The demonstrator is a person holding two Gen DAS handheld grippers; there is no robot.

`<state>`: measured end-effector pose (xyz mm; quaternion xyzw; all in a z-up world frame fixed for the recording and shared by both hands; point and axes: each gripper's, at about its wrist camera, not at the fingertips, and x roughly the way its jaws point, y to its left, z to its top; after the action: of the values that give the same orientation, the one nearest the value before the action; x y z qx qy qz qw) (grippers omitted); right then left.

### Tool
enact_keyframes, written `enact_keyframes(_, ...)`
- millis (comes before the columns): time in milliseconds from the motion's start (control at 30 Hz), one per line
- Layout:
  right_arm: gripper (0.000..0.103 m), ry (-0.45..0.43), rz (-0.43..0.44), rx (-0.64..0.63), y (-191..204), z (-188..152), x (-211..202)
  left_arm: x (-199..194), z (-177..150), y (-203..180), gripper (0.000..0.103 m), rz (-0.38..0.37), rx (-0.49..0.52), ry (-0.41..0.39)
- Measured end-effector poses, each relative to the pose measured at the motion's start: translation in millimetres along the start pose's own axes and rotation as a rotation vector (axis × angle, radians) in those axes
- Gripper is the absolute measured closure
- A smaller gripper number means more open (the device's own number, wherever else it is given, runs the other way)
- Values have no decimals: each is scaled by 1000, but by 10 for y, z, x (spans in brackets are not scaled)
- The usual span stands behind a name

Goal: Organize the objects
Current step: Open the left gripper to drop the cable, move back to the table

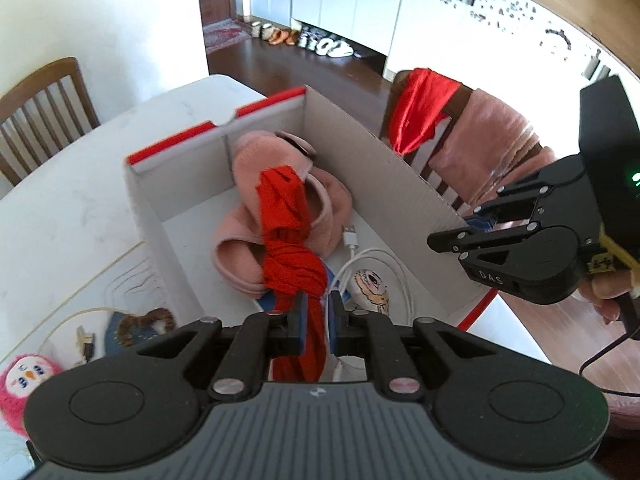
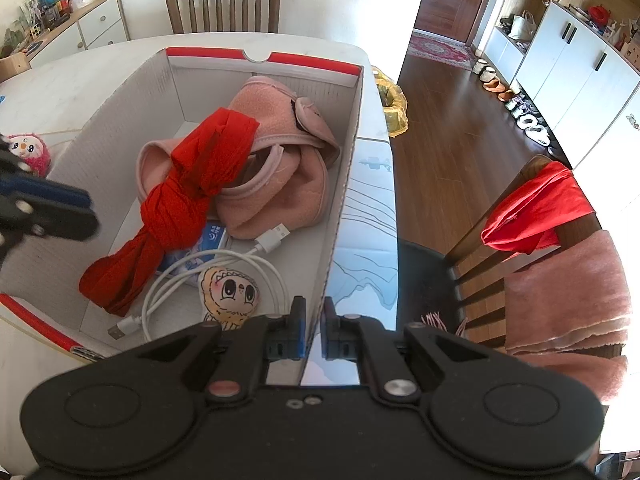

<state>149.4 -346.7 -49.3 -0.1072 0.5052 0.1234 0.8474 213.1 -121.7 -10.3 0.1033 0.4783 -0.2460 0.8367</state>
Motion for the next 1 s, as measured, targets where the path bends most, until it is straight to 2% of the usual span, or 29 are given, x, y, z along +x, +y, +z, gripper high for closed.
enact_keyframes(233, 97, -1, -1, -1, -10, -9, -4, -280, -97, 199, 94, 29, -41, -40)
enact_keyframes(400, 97, 0, 0, -1, -9, -8, -1, -464, -232, 457, 92, 58, -110, -63)
enact_keyframes(467, 97, 1, -1, -2, -16, -11, -4, -534, -315, 581, 83, 77, -140, -73)
enact_keyframes(533, 97, 0, -3, -5, -16, -15, -6, -595, -403, 697, 60, 98, -166, -82)
enact_keyframes(567, 98, 2, -6, -8, -19, -20, -7, -626, -451, 751, 52, 112, -178, -88)
enact_keyframes(600, 98, 3, -9, -9, -19, -26, -6, -658, -502, 804, 39, 129, -189, -95)
enact_keyframes(633, 98, 5, -11, -12, -19, -32, -9, -687, -546, 855, 34, 144, -200, -101)
enact_keyframes(767, 98, 8, -14, -14, -20, -42, -12, -735, -712, 1061, 32, 184, -255, -90)
enact_keyframes(1000, 98, 10, -15, -14, -12, -48, -18, -660, -1046, 1386, 21, 256, -371, -54)
